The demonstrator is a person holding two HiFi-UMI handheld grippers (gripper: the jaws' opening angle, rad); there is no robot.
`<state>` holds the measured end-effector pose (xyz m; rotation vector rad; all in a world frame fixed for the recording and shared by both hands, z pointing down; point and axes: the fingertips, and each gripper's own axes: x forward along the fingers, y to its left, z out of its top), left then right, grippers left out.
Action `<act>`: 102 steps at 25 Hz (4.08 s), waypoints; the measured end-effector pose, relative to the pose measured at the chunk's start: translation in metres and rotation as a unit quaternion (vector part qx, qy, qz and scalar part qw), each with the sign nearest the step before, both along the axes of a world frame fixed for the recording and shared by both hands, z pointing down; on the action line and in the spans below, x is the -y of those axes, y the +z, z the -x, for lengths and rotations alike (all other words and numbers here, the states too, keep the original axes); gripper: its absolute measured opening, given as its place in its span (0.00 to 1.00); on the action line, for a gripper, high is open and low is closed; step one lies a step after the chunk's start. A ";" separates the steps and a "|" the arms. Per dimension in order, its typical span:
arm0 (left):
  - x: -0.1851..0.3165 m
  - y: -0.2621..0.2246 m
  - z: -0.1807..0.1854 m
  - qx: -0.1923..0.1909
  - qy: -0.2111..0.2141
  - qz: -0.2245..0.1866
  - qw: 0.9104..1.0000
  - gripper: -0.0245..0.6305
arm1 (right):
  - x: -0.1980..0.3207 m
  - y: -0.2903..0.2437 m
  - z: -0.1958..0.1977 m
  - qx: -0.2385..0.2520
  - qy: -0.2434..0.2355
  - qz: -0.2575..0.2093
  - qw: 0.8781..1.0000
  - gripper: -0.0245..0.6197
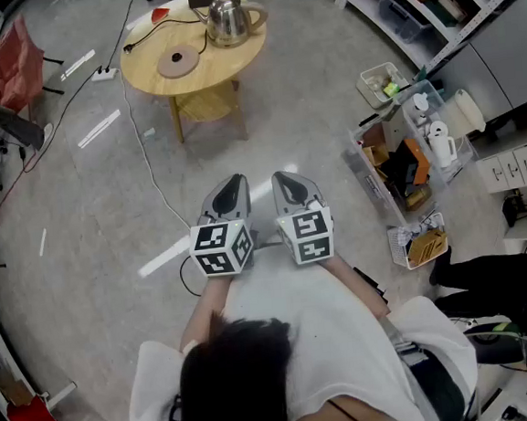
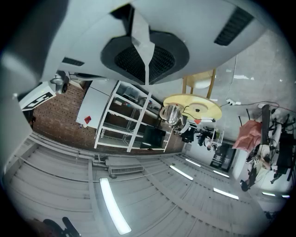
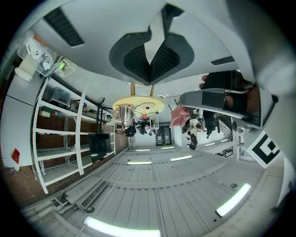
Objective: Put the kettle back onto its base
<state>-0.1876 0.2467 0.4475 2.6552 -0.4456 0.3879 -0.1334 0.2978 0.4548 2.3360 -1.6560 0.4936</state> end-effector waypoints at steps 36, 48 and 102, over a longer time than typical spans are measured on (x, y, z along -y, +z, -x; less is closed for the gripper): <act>0.008 0.004 -0.013 -0.008 0.018 0.010 1.000 0.11 | 0.006 0.012 0.001 0.026 -0.017 -0.003 1.000 0.08; 0.017 0.012 -0.041 -0.010 0.041 0.016 0.999 0.11 | 0.021 0.018 -0.007 0.024 -0.045 0.010 0.999 0.08; 0.234 0.021 -0.172 0.006 0.100 0.029 0.994 0.11 | 0.233 0.028 -0.141 0.107 0.008 -0.027 0.994 0.08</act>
